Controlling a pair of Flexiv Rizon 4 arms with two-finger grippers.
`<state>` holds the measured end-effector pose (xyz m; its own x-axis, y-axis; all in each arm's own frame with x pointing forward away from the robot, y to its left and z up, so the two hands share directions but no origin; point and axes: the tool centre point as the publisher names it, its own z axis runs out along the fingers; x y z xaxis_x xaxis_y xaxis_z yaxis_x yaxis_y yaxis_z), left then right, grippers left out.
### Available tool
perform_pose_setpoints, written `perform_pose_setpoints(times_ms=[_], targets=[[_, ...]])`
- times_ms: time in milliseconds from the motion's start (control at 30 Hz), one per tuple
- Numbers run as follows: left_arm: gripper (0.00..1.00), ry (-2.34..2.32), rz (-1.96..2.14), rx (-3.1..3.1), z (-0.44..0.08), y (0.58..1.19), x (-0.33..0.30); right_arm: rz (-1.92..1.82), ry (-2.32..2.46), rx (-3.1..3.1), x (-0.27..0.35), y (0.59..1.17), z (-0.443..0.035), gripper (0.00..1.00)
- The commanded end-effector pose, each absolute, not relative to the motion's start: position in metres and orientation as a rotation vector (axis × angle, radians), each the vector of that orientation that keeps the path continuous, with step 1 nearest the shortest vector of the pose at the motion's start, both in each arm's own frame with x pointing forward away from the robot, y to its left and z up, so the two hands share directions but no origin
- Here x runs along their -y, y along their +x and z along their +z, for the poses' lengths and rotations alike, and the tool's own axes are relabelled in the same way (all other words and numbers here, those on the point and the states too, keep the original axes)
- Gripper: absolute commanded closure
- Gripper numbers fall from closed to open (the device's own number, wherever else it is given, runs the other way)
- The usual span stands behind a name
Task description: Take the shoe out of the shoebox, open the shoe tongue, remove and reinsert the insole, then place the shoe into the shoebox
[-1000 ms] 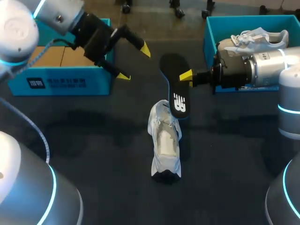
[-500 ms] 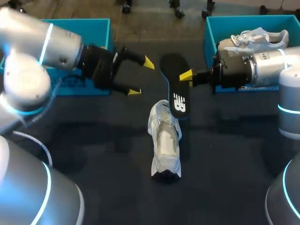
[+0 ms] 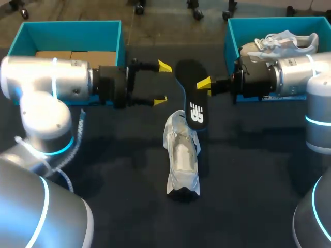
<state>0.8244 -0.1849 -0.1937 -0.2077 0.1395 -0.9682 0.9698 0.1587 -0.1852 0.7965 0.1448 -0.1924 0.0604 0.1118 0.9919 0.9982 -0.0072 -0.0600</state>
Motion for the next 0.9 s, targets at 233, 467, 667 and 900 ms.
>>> perform_pose_setpoints(times_ms=[233,467,667,900], targets=[[0.50,1.015,-1.196,-1.478,-0.203,0.828,0.219,-1.118,-1.340,1.193,-0.159,0.786,-0.196,1.00],[0.59,1.020,-1.192,-1.481,-0.204,0.828,0.221,-1.128,-1.350,1.182,-0.160,0.784,-0.195,1.00],[0.63,1.019,-1.175,-1.483,-0.205,0.829,0.223,-1.129,-1.349,1.179,-0.161,0.782,-0.195,1.00],[0.75,1.026,-1.165,-1.491,-0.209,0.828,0.230,-1.120,-1.345,1.175,-0.162,0.780,-0.195,1.00]])
